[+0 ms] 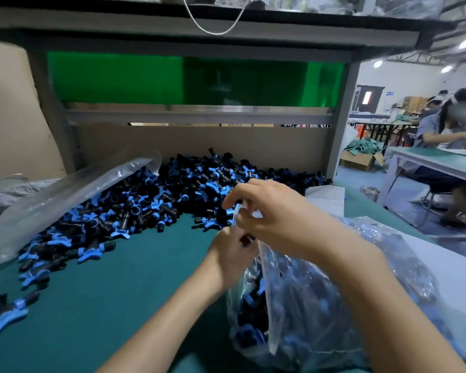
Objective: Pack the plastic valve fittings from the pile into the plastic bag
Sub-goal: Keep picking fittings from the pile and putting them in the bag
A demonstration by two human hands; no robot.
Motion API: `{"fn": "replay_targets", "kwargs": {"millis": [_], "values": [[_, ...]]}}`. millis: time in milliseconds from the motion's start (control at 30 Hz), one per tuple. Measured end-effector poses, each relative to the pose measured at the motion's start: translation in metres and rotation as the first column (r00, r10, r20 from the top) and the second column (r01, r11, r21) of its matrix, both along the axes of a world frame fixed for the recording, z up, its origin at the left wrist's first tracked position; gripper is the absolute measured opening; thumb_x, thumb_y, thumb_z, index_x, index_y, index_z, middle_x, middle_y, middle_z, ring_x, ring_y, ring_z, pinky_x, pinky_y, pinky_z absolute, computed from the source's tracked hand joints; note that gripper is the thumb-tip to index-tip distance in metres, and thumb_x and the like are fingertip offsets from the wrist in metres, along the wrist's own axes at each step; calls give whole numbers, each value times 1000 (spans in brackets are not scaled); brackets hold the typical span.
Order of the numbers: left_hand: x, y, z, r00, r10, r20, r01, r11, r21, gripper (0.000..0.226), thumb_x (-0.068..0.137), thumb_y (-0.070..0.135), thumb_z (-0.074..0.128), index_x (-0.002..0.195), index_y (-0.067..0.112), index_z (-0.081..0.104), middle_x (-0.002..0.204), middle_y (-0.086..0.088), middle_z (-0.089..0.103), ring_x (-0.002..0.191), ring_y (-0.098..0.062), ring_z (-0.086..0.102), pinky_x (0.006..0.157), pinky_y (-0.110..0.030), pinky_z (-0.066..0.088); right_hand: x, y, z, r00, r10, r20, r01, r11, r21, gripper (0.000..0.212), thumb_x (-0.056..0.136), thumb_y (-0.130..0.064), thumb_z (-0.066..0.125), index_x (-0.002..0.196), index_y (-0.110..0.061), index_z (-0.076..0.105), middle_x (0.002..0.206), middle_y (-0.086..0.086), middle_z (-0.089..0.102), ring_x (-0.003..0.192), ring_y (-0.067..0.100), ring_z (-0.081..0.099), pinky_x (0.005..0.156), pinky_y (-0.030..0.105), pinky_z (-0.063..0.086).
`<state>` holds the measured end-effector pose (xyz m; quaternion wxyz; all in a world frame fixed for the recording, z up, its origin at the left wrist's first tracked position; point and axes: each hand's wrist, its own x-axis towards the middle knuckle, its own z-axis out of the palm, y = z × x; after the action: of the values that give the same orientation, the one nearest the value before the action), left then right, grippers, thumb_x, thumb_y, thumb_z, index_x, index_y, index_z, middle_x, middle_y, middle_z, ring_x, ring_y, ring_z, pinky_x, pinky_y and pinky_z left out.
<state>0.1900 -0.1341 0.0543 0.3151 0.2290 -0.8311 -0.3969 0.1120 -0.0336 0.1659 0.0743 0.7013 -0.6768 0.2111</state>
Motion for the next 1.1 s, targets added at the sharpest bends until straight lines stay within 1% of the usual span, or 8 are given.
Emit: {"fn": "replay_targets", "kwargs": {"millis": [67,133,333,500,700,833,1000,1100], "values": [[22,-8,-8,1000,-4,-23,5,999,41,14,92,28,65,78,32,66,66,21,63,62,2,50,58,-13,39,1,-2,-1,1000,-16,-13,16,1000,-1,24,94,-28,49,114,-35,61,93,-12,51,93,9,47,87,35,43],[51,-15,-29,994,-57,95,53,998,44,3,90,35,69,90,32,69,75,18,66,66,4,53,65,-12,42,1,-4,-1,1000,-26,-12,26,1000,4,24,95,-28,48,115,-35,61,94,-11,54,93,9,48,86,35,43],[61,-5,-63,880,-218,421,221,974,44,48,80,53,74,123,38,59,93,16,60,75,8,54,71,-10,41,3,-9,-3,999,-14,53,14,1000,9,23,94,-26,50,111,-34,63,88,-8,60,84,8,52,81,36,47],[37,15,-65,903,-207,376,184,978,98,45,57,64,68,93,38,59,71,18,59,64,3,52,66,-20,44,6,-12,-8,999,11,50,-14,997,71,25,91,-25,52,111,-34,64,84,-8,57,79,7,50,75,29,42],[45,11,-69,962,-191,196,172,979,109,35,73,54,71,98,30,65,80,9,69,70,-1,57,72,-24,47,6,-20,-19,996,-65,-63,66,998,19,24,97,-33,44,113,-33,60,88,-13,58,86,12,53,77,32,34],[59,-5,-71,994,-45,95,41,998,47,8,91,47,64,89,39,64,75,16,66,66,5,54,64,-14,41,9,-26,-21,990,-106,-96,96,990,-104,24,101,-35,38,114,-32,58,99,-11,61,94,17,55,82,35,36],[73,-28,-80,966,248,67,-252,966,51,16,95,29,62,79,30,63,72,4,66,68,-10,59,69,-19,44,33,-41,-16,1000,5,-11,-7,989,-146,25,99,-32,42,116,-30,60,105,-9,63,100,18,56,88,37,42],[77,-35,-78,948,316,-30,-315,948,48,21,95,16,61,77,27,62,69,10,65,67,-7,60,64,-13,43,53,-54,-21,992,103,73,-91,984,-155,24,97,-29,45,115,-28,61,104,-7,65,97,18,58,88,39,44]]}}
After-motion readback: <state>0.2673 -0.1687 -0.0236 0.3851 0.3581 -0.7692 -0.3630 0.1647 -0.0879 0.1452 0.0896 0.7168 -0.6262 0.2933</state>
